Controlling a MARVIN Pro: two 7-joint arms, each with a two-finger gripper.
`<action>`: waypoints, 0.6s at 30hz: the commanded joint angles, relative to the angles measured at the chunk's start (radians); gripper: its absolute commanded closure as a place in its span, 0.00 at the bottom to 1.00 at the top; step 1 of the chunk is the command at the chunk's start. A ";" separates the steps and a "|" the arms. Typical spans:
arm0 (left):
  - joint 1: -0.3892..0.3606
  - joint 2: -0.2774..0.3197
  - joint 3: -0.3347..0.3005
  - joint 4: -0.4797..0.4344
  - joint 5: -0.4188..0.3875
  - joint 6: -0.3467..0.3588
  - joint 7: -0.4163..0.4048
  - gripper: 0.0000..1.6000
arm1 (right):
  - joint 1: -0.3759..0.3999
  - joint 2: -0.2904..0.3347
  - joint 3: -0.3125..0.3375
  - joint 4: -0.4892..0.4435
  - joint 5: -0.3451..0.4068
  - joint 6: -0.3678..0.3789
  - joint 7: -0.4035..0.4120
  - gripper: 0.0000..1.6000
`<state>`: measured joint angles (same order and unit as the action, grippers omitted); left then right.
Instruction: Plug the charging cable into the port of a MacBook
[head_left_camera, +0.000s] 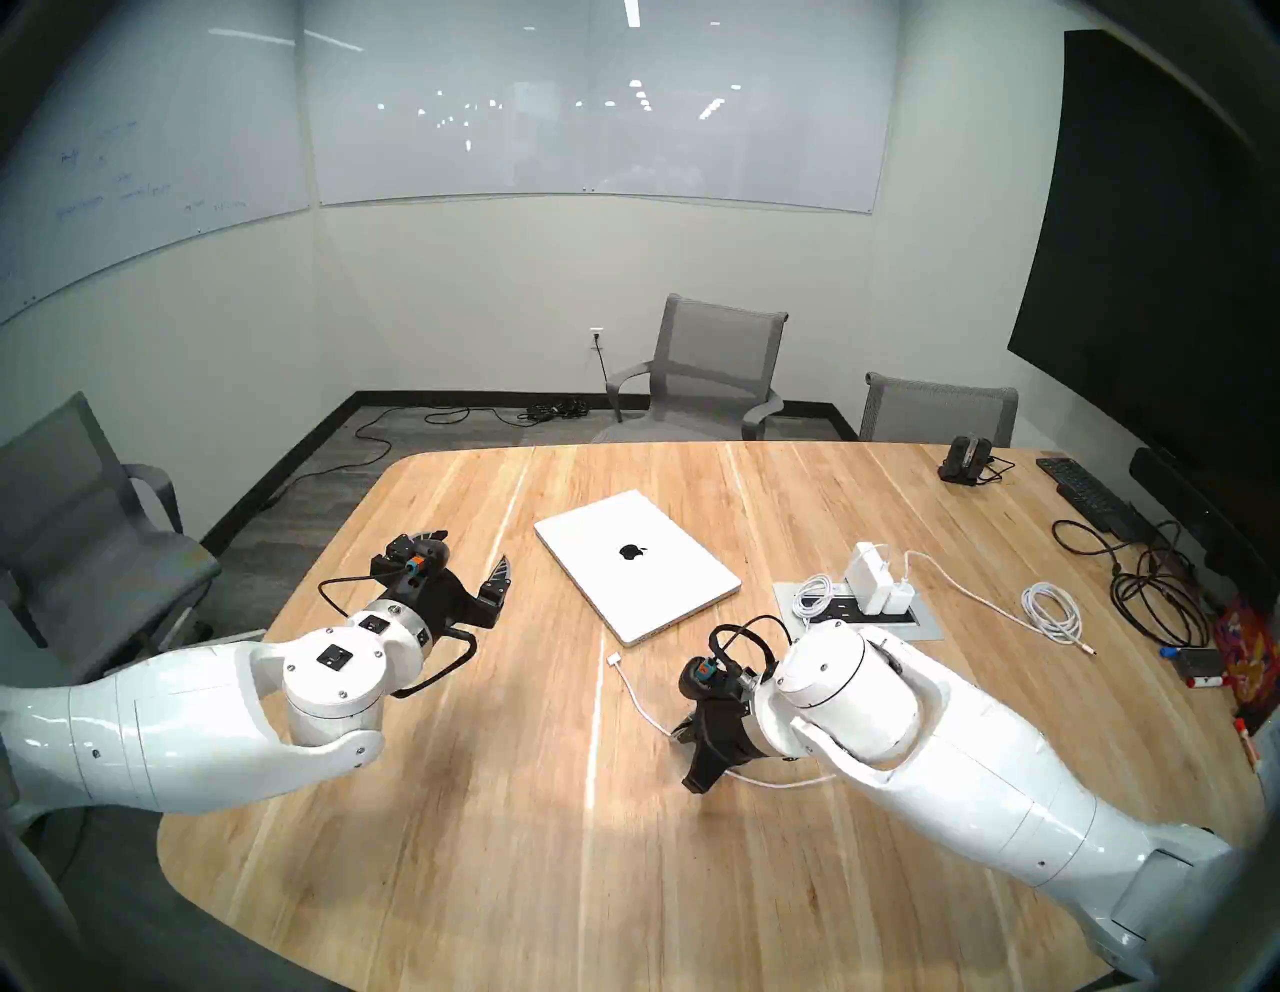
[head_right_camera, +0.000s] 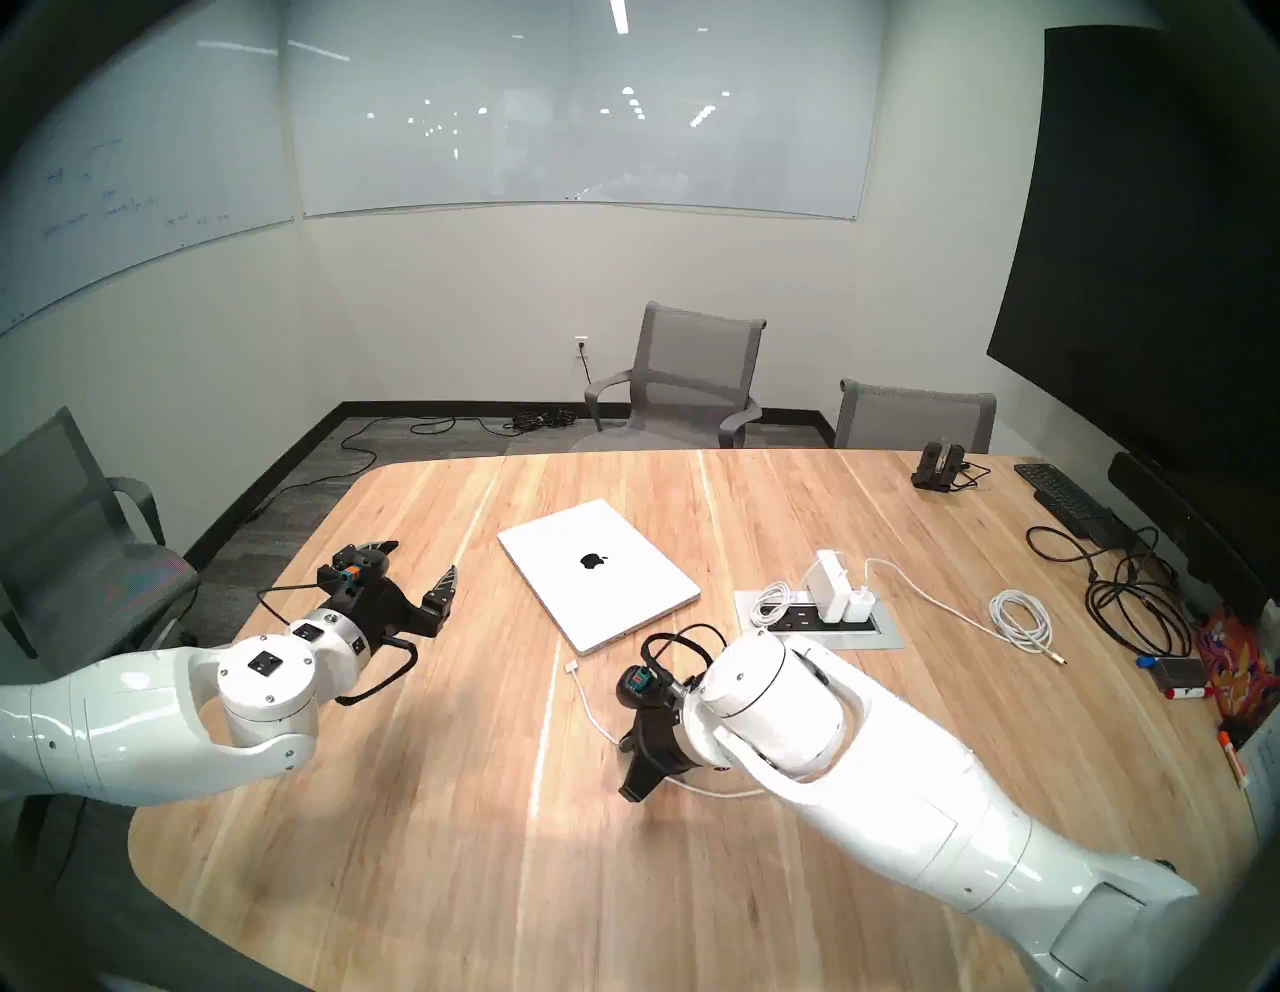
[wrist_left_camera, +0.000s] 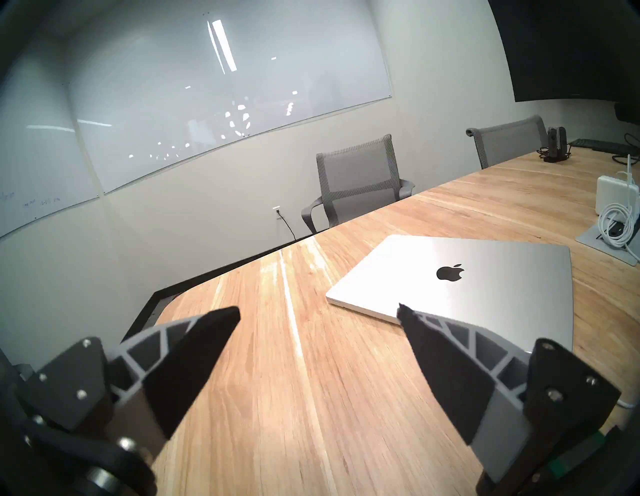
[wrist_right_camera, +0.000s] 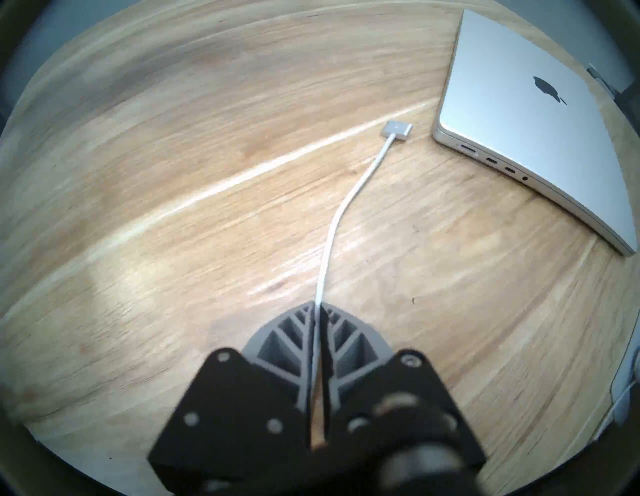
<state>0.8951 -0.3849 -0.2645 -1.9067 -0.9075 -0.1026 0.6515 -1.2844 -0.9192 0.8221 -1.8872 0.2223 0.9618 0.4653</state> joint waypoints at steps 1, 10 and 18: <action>-0.014 -0.001 -0.013 -0.002 -0.002 -0.004 -0.001 0.00 | 0.010 0.012 -0.008 -0.006 0.035 -0.002 -0.037 1.00; -0.014 -0.001 -0.013 -0.002 -0.002 -0.004 -0.001 0.00 | 0.018 0.044 -0.015 -0.027 0.089 -0.002 -0.079 1.00; -0.014 -0.001 -0.013 -0.002 -0.002 -0.004 -0.001 0.00 | 0.012 0.104 0.005 -0.084 0.150 -0.002 -0.105 1.00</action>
<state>0.8951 -0.3849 -0.2645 -1.9067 -0.9075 -0.1026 0.6515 -1.2742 -0.8630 0.8070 -1.9175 0.3283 0.9622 0.3779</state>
